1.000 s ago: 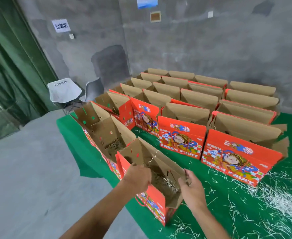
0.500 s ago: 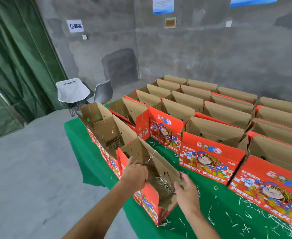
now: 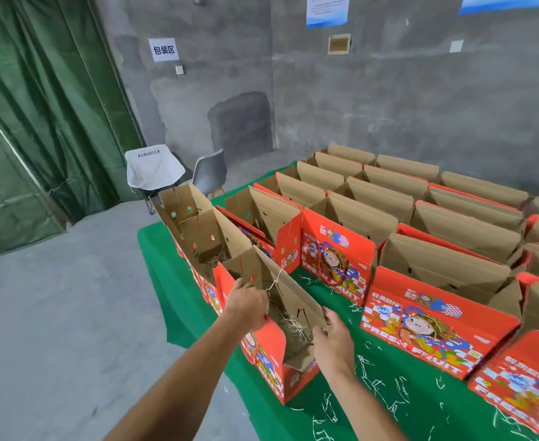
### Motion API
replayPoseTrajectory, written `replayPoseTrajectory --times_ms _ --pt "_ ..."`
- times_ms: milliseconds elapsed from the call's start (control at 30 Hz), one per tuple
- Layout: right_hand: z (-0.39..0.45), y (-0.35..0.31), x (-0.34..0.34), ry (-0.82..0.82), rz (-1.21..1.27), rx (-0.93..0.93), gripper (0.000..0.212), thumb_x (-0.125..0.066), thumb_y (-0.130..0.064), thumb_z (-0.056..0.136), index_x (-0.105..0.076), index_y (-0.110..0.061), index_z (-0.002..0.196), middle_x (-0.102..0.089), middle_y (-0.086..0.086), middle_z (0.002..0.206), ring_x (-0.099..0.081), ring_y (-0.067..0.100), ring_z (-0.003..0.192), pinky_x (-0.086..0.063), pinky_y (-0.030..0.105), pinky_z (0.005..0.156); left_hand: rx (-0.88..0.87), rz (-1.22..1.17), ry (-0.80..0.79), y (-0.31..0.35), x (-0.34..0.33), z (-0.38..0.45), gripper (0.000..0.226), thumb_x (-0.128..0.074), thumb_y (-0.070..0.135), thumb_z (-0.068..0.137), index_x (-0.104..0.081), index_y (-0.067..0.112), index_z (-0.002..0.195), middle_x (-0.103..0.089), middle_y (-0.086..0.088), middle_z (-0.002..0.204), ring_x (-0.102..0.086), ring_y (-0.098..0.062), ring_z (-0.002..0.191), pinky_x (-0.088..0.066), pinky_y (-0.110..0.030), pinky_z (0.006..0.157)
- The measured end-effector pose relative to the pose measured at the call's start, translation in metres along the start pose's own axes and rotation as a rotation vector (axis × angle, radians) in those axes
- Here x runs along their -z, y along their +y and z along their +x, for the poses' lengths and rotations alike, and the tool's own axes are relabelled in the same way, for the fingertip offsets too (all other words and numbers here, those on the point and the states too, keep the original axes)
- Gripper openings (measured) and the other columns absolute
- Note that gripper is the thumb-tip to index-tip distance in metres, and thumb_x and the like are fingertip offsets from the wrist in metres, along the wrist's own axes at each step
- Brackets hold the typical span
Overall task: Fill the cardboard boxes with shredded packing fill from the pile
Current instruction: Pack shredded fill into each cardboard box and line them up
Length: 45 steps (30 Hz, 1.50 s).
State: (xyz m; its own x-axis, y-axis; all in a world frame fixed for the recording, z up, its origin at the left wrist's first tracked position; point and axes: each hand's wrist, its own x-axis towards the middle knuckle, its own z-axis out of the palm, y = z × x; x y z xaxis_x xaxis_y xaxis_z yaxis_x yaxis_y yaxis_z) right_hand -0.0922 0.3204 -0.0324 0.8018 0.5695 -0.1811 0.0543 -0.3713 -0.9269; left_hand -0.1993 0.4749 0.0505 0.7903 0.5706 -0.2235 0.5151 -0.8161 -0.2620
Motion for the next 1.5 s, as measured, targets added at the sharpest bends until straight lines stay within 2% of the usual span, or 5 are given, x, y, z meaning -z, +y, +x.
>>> replayPoseTrajectory --times_ms 433,800,1167,1300,1500 --pt "0.032 -0.07 0.044 -0.121 -0.011 0.106 0.05 -0.058 -0.062 0.088 -0.057 -0.037 0.131 -0.058 -0.012 0.133 -0.058 0.008 0.114 -0.048 0.039 0.101 -0.083 -0.647 -0.026 -0.039 0.064 0.013 0.056 -0.036 -0.006 0.082 -0.076 0.033 0.084 -0.07 0.01 0.105 -0.066 -0.013 0.1 -0.053 -0.038 0.097" --pt "0.188 -0.123 -0.024 -0.143 -0.058 0.062 0.038 -0.056 -0.044 0.09 -0.056 -0.039 0.127 -0.064 -0.019 0.115 -0.056 -0.009 0.092 -0.041 0.015 0.07 -0.064 -0.626 0.268 -0.084 0.084 0.188 0.029 -0.053 0.017 0.091 -0.07 0.019 0.115 -0.07 0.002 0.116 -0.065 -0.021 0.105 -0.055 -0.035 0.089" --pt "0.316 -0.131 -0.109 -0.094 -0.083 -0.333 0.091 -0.048 -0.081 0.077 -0.038 -0.025 0.148 -0.048 0.001 0.149 -0.05 0.026 0.132 -0.038 0.043 0.107 0.07 -0.41 0.212 -0.169 0.02 0.383 0.047 -0.056 0.033 0.086 -0.057 0.025 0.133 -0.05 -0.002 0.143 -0.043 -0.024 0.132 -0.041 -0.042 0.107" --pt "0.336 -0.125 -0.128 -0.032 -0.076 -0.376 0.05 -0.047 -0.061 0.091 -0.055 -0.017 0.116 -0.062 -0.003 0.098 -0.058 0.014 0.08 -0.05 0.035 0.086 0.081 -0.238 0.245 -0.203 -0.002 0.412 0.062 -0.06 0.031 0.084 -0.045 0.026 0.145 -0.028 -0.003 0.16 -0.02 -0.027 0.148 -0.021 -0.051 0.119" --pt "0.343 -0.129 -0.13 0.031 -0.153 -0.401 0.018 -0.047 -0.035 0.1 -0.051 -0.02 0.092 -0.057 -0.002 0.088 -0.059 0.012 0.073 -0.055 0.026 0.057 0.133 -0.396 0.321 -0.23 -0.009 0.428 0.068 -0.074 0.018 0.075 -0.043 0.01 0.135 -0.041 -0.011 0.139 -0.039 -0.033 0.122 -0.047 -0.049 0.095"
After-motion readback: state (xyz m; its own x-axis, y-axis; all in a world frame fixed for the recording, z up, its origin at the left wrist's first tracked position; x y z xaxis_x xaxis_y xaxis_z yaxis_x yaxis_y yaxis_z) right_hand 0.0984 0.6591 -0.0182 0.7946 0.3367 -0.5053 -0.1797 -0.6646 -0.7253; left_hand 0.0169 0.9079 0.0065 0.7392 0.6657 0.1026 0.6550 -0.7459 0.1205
